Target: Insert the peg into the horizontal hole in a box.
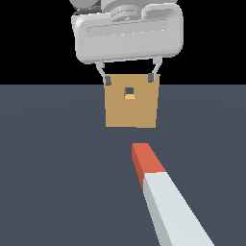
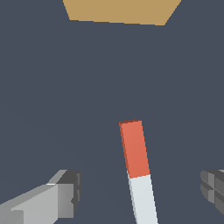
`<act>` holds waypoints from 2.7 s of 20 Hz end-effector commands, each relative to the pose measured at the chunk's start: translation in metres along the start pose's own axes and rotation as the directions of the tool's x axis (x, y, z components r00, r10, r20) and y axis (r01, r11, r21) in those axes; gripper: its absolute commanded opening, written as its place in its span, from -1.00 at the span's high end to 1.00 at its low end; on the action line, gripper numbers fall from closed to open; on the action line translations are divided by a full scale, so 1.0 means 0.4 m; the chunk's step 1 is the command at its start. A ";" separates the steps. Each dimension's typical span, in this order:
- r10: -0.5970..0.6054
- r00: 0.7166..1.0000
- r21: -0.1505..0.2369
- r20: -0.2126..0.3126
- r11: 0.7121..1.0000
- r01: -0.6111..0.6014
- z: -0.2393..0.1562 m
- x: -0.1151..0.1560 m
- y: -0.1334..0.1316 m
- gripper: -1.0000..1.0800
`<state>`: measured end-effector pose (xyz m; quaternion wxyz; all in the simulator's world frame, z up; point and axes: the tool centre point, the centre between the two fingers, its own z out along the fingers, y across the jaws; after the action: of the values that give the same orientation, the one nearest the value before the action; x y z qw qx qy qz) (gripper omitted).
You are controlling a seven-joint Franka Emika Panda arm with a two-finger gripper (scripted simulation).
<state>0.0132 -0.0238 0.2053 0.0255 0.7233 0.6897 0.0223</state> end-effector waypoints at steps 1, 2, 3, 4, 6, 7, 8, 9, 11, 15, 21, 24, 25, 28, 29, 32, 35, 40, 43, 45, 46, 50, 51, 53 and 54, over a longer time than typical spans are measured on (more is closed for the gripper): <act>0.000 1.000 0.000 0.000 1.000 0.000 0.000 0.000 0.000 -0.92; 0.000 1.000 0.000 0.000 1.000 0.000 0.000 -0.001 0.000 -0.92; -0.001 1.000 0.000 0.000 1.000 0.001 0.002 -0.002 0.001 -0.92; -0.002 1.000 0.001 0.000 1.000 0.002 0.005 -0.005 0.001 -0.92; -0.006 1.000 0.002 0.000 1.000 0.006 0.013 -0.014 0.003 -0.92; -0.009 1.000 0.004 -0.001 1.000 0.009 0.019 -0.020 0.005 -0.92; -0.012 1.000 0.005 -0.001 1.000 0.012 0.026 -0.027 0.007 -0.92; -0.016 1.000 0.006 -0.001 1.000 0.016 0.034 -0.035 0.009 -0.92; -0.025 1.000 0.010 -0.002 1.000 0.025 0.053 -0.055 0.014 -0.92; -0.049 0.999 0.020 -0.003 0.999 0.049 0.103 -0.107 0.029 -0.92; -0.095 0.995 0.038 -0.008 0.995 0.095 0.200 -0.204 0.060 -0.92; -0.117 0.993 0.047 -0.010 0.992 0.117 0.247 -0.250 0.078 -0.92; -0.123 0.992 0.050 -0.010 0.991 0.124 0.261 -0.263 0.083 -0.92; -0.139 0.990 0.056 -0.012 0.989 0.140 0.295 -0.295 0.097 -0.92; -0.143 0.990 0.058 -0.012 0.988 0.144 0.304 -0.304 0.101 -0.92; -0.154 0.988 0.062 -0.013 0.986 0.154 0.326 -0.325 0.111 -0.92; -0.160 0.987 0.065 -0.014 0.985 0.161 0.339 -0.338 0.118 -0.92; -0.163 0.986 0.066 -0.014 0.984 0.164 0.346 -0.345 0.122 -0.92; -0.162 0.987 0.067 -0.014 0.984 0.163 0.347 -0.345 0.121 -0.92; -0.162 0.987 0.067 -0.014 0.984 0.163 0.355 -0.345 0.120 -0.92; -0.162 0.987 0.067 -0.014 0.984 0.163 0.362 -0.345 0.120 -0.92; -0.163 0.987 0.066 -0.014 0.984 0.163 0.409 -0.344 0.116 -0.92; -0.163 0.987 0.066 -0.014 0.984 0.163 0.425 -0.344 0.114 -0.92; -0.163 0.987 0.066 -0.014 0.984 0.163 0.449 -0.344 0.112 -0.92; -0.163 0.987 0.066 -0.014 0.984 0.163 0.458 -0.344 0.111 -0.92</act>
<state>0.0633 -0.1642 0.0323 -0.0005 0.6647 0.7471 -0.0003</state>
